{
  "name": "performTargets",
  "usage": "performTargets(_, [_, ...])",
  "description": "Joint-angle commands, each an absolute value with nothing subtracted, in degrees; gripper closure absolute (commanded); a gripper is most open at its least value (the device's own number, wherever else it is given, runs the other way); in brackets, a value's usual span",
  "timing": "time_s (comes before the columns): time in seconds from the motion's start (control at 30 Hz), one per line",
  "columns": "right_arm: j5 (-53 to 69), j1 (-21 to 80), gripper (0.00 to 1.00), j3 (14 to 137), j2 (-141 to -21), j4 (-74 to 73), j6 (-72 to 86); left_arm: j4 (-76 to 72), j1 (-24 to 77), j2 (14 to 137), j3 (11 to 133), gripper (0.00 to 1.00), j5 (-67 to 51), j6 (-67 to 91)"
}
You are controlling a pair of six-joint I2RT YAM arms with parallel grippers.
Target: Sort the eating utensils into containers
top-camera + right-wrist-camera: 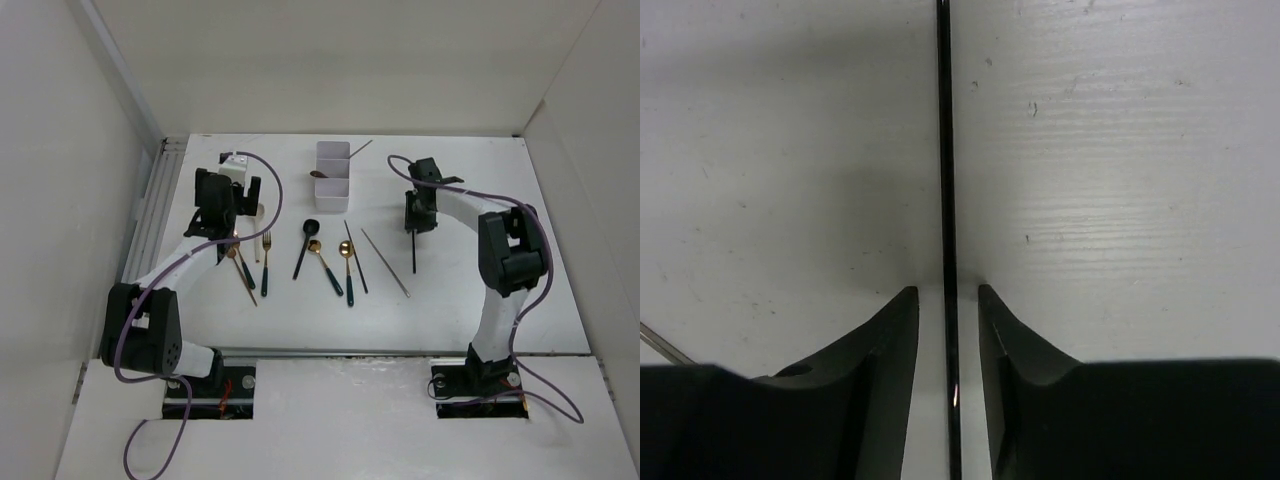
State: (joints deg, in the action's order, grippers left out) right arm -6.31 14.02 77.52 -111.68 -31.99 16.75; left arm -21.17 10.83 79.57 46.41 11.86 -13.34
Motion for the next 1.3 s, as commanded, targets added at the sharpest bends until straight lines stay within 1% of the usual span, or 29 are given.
performTargets(0.0, [-7.03, 14.15, 0.65, 81.20, -113.81, -35.76, 17.93, -21.28, 11.07, 77.08, 46.05, 0.01, 9.68, -13.27])
performTargets(0.03, [-7.03, 14.15, 0.67, 81.91, -114.34, -36.47, 17.93, -20.66, 11.07, 77.08, 46.05, 0.01, 9.06, -13.27])
performTargets(0.07, [-7.03, 14.15, 0.78, 82.61, -115.39, -37.69, 17.41, -20.65, 11.07, 77.08, 46.58, 0.01, 8.53, -13.27])
performTargets(0.17, [-6.50, 14.15, 1.00, 83.67, -116.10, -38.41, 16.18, -20.65, 11.07, 77.08, 46.58, 0.01, 7.82, -13.27])
performTargets(0.27, [-6.50, 14.15, 1.00, 82.89, -116.10, -37.80, 16.17, -20.65, 11.07, 77.08, 47.10, 0.01, 7.82, -13.27])
performTargets(0.37, [-9.05, 14.15, 1.00, 79.47, -112.60, -34.99, 18.11, -20.65, 11.07, 77.08, 47.11, 0.01, 7.82, -13.27])
performTargets(0.5, [-11.77, 14.15, 1.00, 74.37, -103.56, -27.79, 18.72, -20.65, 11.07, 77.08, 47.11, 0.01, 8.35, -13.79])
performTargets(0.53, [-12.56, 14.15, 1.00, 73.57, -98.92, -24.99, 19.24, -20.65, 11.07, 77.60, 47.11, 0.01, 8.35, -13.80])
performTargets(0.6, [-14.76, 14.15, 1.00, 72.43, -94.42, -22.34, 19.25, -20.65, 11.07, 77.61, 47.63, 0.01, 8.96, -13.80])
performTargets(0.63, [-15.29, 14.15, 1.00, 71.90, -90.31, -20.85, 19.25, -20.65, 11.07, 78.13, 47.64, 0.01, 8.96, -13.80])
performTargets(0.67, [-15.81, 14.15, 1.00, 71.89, -88.35, -17.26, 19.25, -20.65, 11.07, 78.13, 47.64, 0.01, 8.96, -13.80])
performTargets(0.73, [-18.18, 16.25, 1.00, 71.28, -84.92, -12.42, 18.02, -20.65, 11.07, 78.74, 48.25, 0.01, 8.96, -13.80])
performTargets(0.8, [-20.55, 19.84, 1.00, 71.28, -81.75, -3.72, 15.04, -20.65, 11.07, 78.75, 48.25, 0.01, 8.96, -13.80])
performTargets(0.83, [-20.57, 21.08, 1.00, 71.28, -81.74, -0.30, 13.64, -20.65, 11.07, 79.36, 48.25, 0.01, 8.96, -13.80])
performTargets(0.87, [-21.18, 22.40, 1.00, 71.28, -81.74, 6.61, 10.84, -21.18, 11.07, 79.37, 48.25, 0.01, 8.96, -13.80])
performTargets(0.93, [-21.18, 25.29, 1.00, 74.16, -83.49, 12.89, 8.97, -21.18, 11.07, 79.37, 48.78, 0.01, 9.49, -13.80])
performTargets(0.97, [-19.44, 26.44, 1.00, 75.40, -86.45, 18.84, 8.36, -21.18, 11.07, 79.97, 48.78, 0.01, 9.49, -13.80])
performTargets(1.0, [-19.42, 26.45, 1.00, 76.54, -88.14, 22.12, 7.74, -21.70, 11.07, 79.98, 48.78, 0.01, 9.49, -13.80])
performTargets(1.07, [-15.40, 26.46, 1.00, 79.35, -91.91, 28.97, 7.73, -21.71, 11.07, 79.98, 48.78, 0.01, 10.01, -13.80])
performTargets(1.1, [-14.16, 26.98, 1.00, 80.67, -96.11, 34.57, 7.73, -21.71, 11.07, 79.98, 48.78, 0.01, 10.02, -13.80])
performTargets(1.17, [-11.27, 27.50, 1.00, 85.92, -100.79, 38.39, 7.73, -21.71, 11.07, 80.50, 48.78, 0.01, 11.07, -14.33])
performTargets(1.2, [-11.25, 27.51, 1.00, 88.04, -105.60, 39.54, 7.73, -21.71, 11.07, 80.51, 48.78, 0.01, 11.07, -14.33])
performTargets(1.27, [-10.11, 28.03, 1.00, 92.00, -110.02, 42.00, 7.73, -21.71, 11.07, 81.03, 48.78, 0.01, 11.07, -14.33])
